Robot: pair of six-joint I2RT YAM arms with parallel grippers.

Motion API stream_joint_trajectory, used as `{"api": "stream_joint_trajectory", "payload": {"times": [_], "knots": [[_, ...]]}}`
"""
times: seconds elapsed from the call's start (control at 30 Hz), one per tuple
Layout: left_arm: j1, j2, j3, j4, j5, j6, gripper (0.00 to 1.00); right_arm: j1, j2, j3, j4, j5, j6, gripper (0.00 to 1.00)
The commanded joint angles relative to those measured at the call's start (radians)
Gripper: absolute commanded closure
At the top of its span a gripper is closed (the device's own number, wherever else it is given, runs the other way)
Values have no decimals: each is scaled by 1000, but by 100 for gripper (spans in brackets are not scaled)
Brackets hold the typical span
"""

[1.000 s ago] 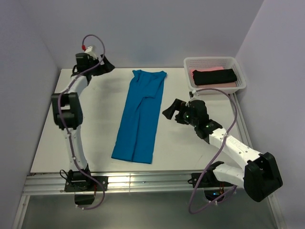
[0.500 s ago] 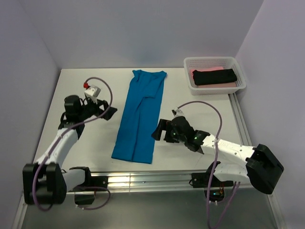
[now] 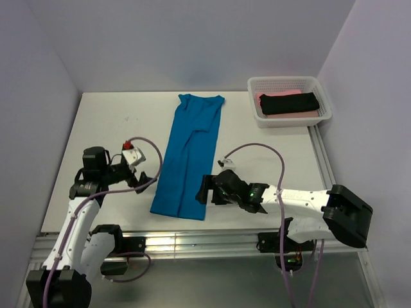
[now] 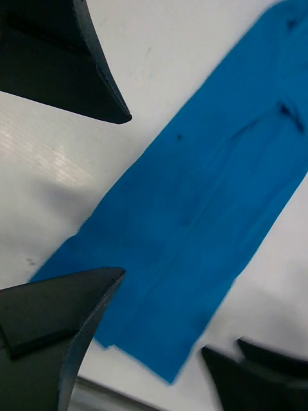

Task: Roll the t-shirts
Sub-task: Roll the tshirt

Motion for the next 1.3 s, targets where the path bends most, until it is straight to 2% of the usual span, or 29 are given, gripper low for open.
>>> {"api": "stream_joint_trajectory", "payload": {"times": [0.0, 0.03, 0.1, 0.2, 0.27, 0.33, 0.37, 0.53, 0.67, 0.77, 1.0, 1.27], "knots": [[0, -57, 29, -370, 172, 504, 0, 24, -22, 28, 20, 52, 14, 0], [2, -66, 34, -485, 148, 667, 0, 27, -29, 20, 56, 49, 17, 0], [2, -74, 38, -544, 117, 777, 1, 29, -43, 0, 66, 46, 21, 0], [2, -66, 20, -722, 57, 1122, 1, 32, -60, -20, 76, 30, 23, 0], [2, -74, 1, -767, 39, 1199, 1, 40, -61, -25, 70, 23, 32, 0], [1, -86, -26, -736, 31, 1212, 8, 50, -55, -20, 52, 17, 38, 0], [2, -88, -34, -713, 25, 1221, 16, 52, -45, -9, 41, 12, 43, 1], [0, -53, -86, -725, 9, 1356, 23, 81, 0, 31, -20, 0, 107, 7], [-9, -28, -130, -675, -17, 1371, 39, 118, 24, 31, -23, 3, 176, 13], [-18, -10, -141, -650, -38, 1384, 45, 135, 40, 29, -11, -9, 219, 16], [-68, 55, -149, -621, -103, 1431, 49, 169, 92, 40, -3, -26, 304, 27], [-108, 84, -186, -587, -136, 1445, 48, 195, 142, 57, -2, -28, 350, 38]]}}
